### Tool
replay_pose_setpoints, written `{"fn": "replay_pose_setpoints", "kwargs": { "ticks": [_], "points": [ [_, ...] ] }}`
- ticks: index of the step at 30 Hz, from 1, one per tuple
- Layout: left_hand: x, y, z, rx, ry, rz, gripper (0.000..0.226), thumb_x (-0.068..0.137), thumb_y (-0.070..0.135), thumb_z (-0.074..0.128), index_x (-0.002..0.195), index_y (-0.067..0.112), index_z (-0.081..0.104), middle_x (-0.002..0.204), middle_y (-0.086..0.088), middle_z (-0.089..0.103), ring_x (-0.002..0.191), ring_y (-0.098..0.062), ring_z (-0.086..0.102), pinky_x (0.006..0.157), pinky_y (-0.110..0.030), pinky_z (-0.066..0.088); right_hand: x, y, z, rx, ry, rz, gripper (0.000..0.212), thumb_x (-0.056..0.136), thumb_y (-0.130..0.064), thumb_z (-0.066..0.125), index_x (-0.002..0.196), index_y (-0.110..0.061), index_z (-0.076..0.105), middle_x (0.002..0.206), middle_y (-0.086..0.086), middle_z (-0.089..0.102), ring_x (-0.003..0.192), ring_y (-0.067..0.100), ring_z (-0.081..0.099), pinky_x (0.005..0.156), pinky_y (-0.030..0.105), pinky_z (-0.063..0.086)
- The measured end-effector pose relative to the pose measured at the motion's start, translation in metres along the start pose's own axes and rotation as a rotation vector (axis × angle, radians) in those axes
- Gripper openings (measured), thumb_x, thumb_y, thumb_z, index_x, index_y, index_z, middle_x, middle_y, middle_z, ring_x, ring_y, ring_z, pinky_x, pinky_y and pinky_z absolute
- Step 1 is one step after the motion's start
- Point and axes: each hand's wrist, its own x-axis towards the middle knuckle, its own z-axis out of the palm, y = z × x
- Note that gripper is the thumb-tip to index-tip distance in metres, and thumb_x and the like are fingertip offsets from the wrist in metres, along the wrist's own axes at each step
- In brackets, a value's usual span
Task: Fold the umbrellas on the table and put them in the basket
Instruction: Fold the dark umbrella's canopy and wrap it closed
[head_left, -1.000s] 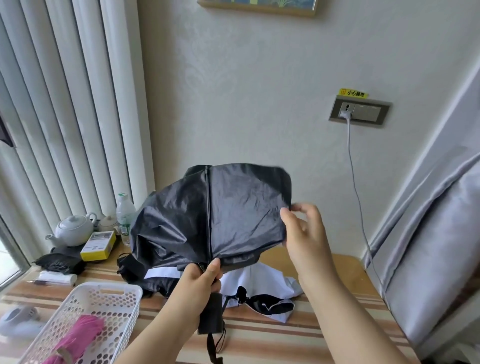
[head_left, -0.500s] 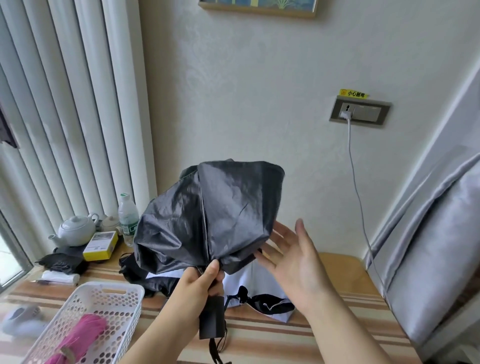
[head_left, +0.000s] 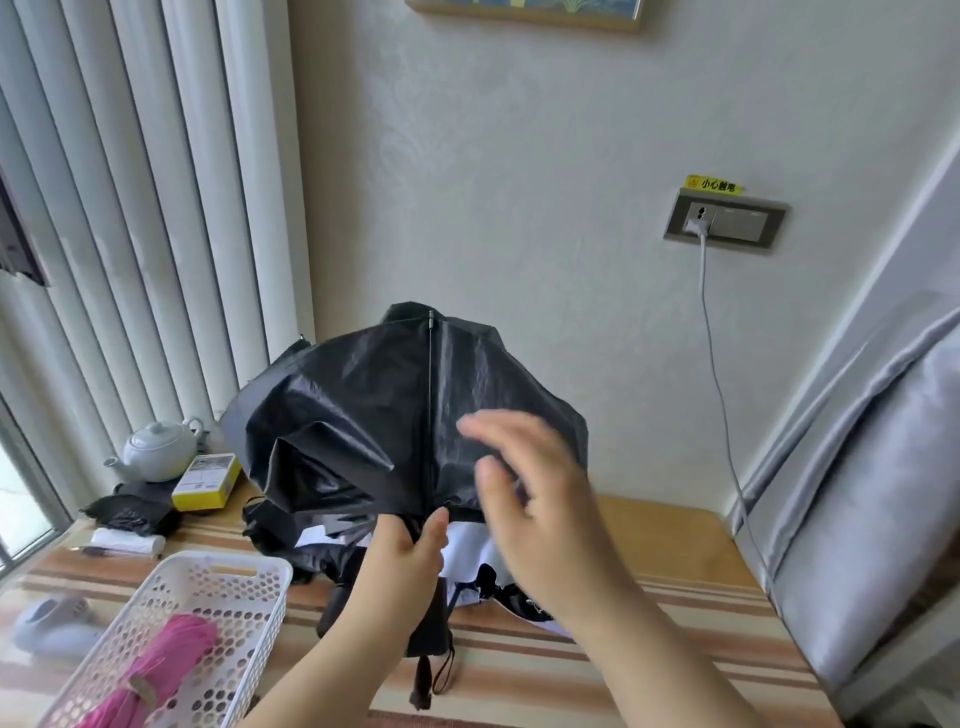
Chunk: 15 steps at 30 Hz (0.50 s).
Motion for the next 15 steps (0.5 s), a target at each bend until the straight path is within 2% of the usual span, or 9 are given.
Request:
{"fn": "replay_pose_setpoints", "kwargs": {
  "ticks": [1, 3, 5, 7, 8, 9, 11, 13, 15],
  "points": [
    [-0.001, 0.001, 0.001, -0.006, -0.015, -0.014, 0.026, 0.095, 0.028, 0.054, 0.085, 0.004, 0.049, 0.066, -0.003, 0.052, 0.059, -0.015, 0.049, 0.054, -0.023, 0.037, 0.0, 0.001, 0.006, -0.06, -0.144, 0.054, 0.035, 0.097, -0.027, 0.043, 0.126, -0.019, 0.06, 0.131, -0.011, 0.053, 0.126, 0.0, 0.043, 0.103, 0.01, 0.03],
    [-0.001, 0.002, -0.002, -0.045, -0.062, -0.061, 0.029, 0.094, 0.031, 0.055, 0.081, 0.006, 0.049, 0.055, 0.003, 0.046, 0.05, -0.01, 0.043, 0.054, -0.025, 0.034, -0.006, 0.009, 0.014, -0.036, -0.343, 0.409, 0.04, 0.101, -0.038, 0.04, 0.137, -0.024, 0.051, 0.141, -0.009, 0.046, 0.134, 0.005, 0.038, 0.103, 0.01, 0.024],
    [0.0, 0.001, -0.007, -0.02, -0.103, -0.048, 0.032, 0.093, 0.034, 0.055, 0.077, 0.008, 0.048, 0.05, 0.008, 0.042, 0.046, -0.007, 0.04, 0.054, -0.025, 0.033, -0.013, 0.007, 0.013, 0.13, -0.425, 0.768, 0.046, 0.101, -0.048, 0.033, 0.131, -0.021, 0.054, 0.135, -0.004, 0.055, 0.125, 0.012, 0.049, 0.095, 0.017, 0.033],
    [-0.001, 0.002, -0.011, 0.063, -0.094, -0.012, 0.031, 0.094, 0.033, 0.054, 0.078, 0.009, 0.046, 0.06, 0.003, 0.046, 0.055, -0.009, 0.044, 0.054, -0.019, 0.038, -0.014, 0.003, 0.013, 0.114, -0.24, 0.798, 0.048, 0.098, -0.049, 0.04, 0.105, -0.007, 0.061, 0.103, 0.01, 0.067, 0.094, 0.019, 0.06, 0.072, 0.014, 0.04],
    [-0.002, 0.002, -0.011, 0.099, -0.081, 0.011, 0.029, 0.095, 0.032, 0.054, 0.078, 0.01, 0.045, 0.063, 0.001, 0.046, 0.057, -0.01, 0.044, 0.051, -0.013, 0.037, -0.011, 0.0, 0.012, 0.073, -0.1, 0.735, 0.043, 0.095, -0.047, 0.047, 0.099, -0.006, 0.058, 0.09, 0.011, 0.064, 0.082, 0.021, 0.058, 0.062, 0.013, 0.038],
    [-0.004, 0.002, -0.01, 0.13, -0.075, 0.04, 0.028, 0.095, 0.03, 0.053, 0.077, 0.011, 0.043, 0.063, 0.001, 0.044, 0.056, -0.009, 0.041, 0.048, -0.011, 0.036, -0.006, -0.006, 0.01, 0.043, -0.046, 0.7, 0.039, 0.092, -0.047, 0.053, 0.101, -0.009, 0.053, 0.084, 0.007, 0.06, 0.077, 0.019, 0.055, 0.058, 0.013, 0.038],
    [-0.009, 0.001, -0.006, 0.191, -0.104, 0.103, 0.027, 0.095, 0.027, 0.053, 0.075, 0.014, 0.04, 0.061, 0.004, 0.039, 0.053, -0.007, 0.037, 0.048, -0.013, 0.034, 0.006, -0.011, 0.012, 0.031, -0.157, 0.744, 0.055, 0.087, -0.054, 0.058, 0.123, -0.016, 0.041, 0.103, 0.001, 0.059, 0.091, 0.013, 0.058, 0.065, 0.013, 0.039],
    [-0.013, -0.001, -0.002, 0.216, -0.154, 0.185, 0.02, 0.095, 0.021, 0.054, 0.082, 0.023, 0.04, 0.065, 0.008, 0.044, 0.058, -0.004, 0.042, 0.055, -0.011, 0.037, 0.013, -0.005, 0.022, 0.126, -0.239, 0.879, 0.082, 0.083, -0.06, 0.061, 0.142, -0.015, 0.027, 0.129, 0.003, 0.054, 0.113, 0.019, 0.055, 0.083, 0.024, 0.044],
    [-0.018, -0.004, 0.0, 0.271, -0.195, 0.259, 0.025, 0.094, 0.019, 0.056, 0.092, 0.031, 0.035, 0.075, 0.017, 0.05, 0.068, 0.0, 0.051, 0.061, -0.007, 0.039, 0.013, 0.002, 0.031, 0.253, -0.167, 0.957, 0.087, 0.076, -0.062, 0.067, 0.14, -0.013, 0.033, 0.13, 0.002, 0.055, 0.115, 0.022, 0.056, 0.088, 0.03, 0.047]
  ]
}}
